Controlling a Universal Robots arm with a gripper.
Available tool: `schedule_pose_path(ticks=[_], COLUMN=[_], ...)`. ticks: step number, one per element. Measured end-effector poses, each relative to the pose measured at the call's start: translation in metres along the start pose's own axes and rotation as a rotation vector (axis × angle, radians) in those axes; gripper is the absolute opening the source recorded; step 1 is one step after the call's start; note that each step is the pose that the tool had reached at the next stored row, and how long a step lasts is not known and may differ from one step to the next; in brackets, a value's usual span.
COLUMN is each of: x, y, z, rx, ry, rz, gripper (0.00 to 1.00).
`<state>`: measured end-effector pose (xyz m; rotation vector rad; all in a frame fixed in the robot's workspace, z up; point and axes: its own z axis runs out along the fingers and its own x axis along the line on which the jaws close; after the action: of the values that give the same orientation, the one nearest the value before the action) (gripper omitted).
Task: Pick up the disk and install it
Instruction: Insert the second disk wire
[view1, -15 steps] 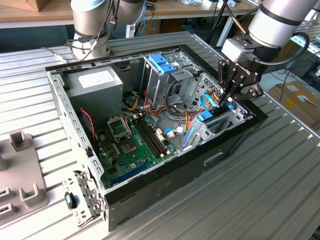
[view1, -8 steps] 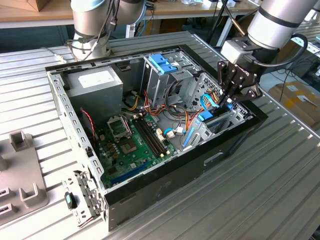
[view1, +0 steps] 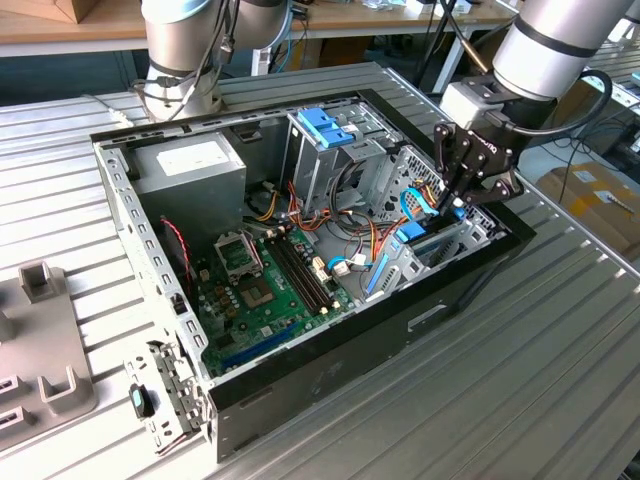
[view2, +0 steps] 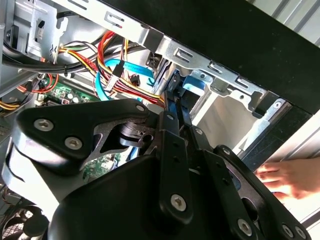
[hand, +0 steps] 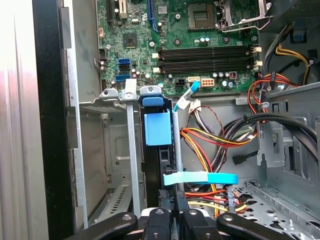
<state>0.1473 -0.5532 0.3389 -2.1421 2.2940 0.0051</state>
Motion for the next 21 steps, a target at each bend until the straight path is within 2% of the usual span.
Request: schedule_pose_path(ticks=[4,6,10,13,17,19,20,21], x=[0.0,-0.0001,0.0,0.0,-0.0001,-0.0001,-0.0002,-0.0002], y=[0.0,0.0,0.0,0.0,0.0,0.0,0.0,0.0], z=[0.0,0.0012,0.0002,-0.0014,-0.0115,-0.0215,-0.0308,-0.0337], rx=[0.0,-0.0001,0.0,0.0001,0.0,0.0,0.0,0.0001], ry=[0.0,-0.0024,-0.0001,0.0003,-0.0002,0.0,0.0,0.0001], rz=[0.0,0.0,0.0,0.0,0.0,0.0,0.0,0.0], gripper=[0.16,0.17,0.42,0.42,0.42,0.42,0.42,0.42])
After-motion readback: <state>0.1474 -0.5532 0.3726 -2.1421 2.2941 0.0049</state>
